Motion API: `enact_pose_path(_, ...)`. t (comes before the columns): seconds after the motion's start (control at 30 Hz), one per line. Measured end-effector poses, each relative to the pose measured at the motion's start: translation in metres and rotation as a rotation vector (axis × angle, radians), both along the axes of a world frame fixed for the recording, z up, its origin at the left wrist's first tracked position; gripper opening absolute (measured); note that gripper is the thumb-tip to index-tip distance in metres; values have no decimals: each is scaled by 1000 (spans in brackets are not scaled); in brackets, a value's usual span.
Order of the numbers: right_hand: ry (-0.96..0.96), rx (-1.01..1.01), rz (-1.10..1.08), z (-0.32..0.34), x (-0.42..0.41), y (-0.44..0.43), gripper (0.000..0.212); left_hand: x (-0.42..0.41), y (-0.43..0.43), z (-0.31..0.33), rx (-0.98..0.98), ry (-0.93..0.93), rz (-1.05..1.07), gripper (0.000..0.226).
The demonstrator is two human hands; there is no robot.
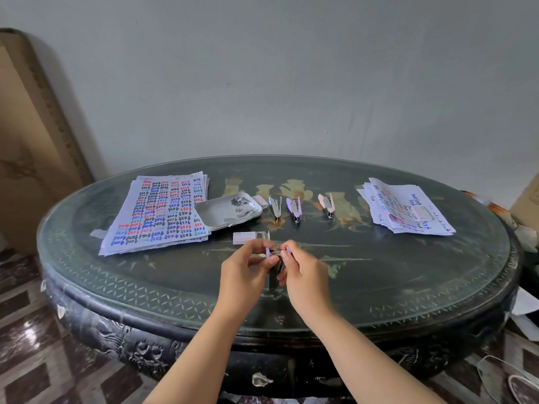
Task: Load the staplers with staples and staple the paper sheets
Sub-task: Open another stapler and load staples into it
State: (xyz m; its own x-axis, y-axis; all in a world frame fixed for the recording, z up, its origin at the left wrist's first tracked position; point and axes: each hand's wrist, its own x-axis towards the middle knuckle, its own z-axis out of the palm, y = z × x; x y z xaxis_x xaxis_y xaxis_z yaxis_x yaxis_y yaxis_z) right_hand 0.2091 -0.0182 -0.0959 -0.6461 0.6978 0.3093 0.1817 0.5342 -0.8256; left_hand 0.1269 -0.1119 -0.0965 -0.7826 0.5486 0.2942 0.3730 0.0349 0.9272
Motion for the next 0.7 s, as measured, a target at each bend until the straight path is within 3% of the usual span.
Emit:
enact_pose_path(0.17, 29, -302, -38, -8, 18, 10, 24, -9, -14, -8, 104, -232, 37, 11)
enact_pose_path(0.27, 72, -516, -49, -14, 24, 15, 22, -16, -20, -6, 46, -221, 19, 10)
enact_pose_path(0.37, 67, -619, -84, -16, 32, 29, 22, -28, -29, -4, -131, -93, 67, 13)
enact_pose_path(0.53, -127, -449, -153, -18, 43, 47, 18, -42, -47, -11, -465, 204, 65, 10)
enact_pose_path(0.63, -279, -171, -164, -19, 38, 47, 16, -46, -53, -24, -491, 399, 70, 11)
enact_pose_path(0.7, -341, -68, -160, -20, 34, 46, 17, -46, -55, -29, -488, 421, 94, 13)
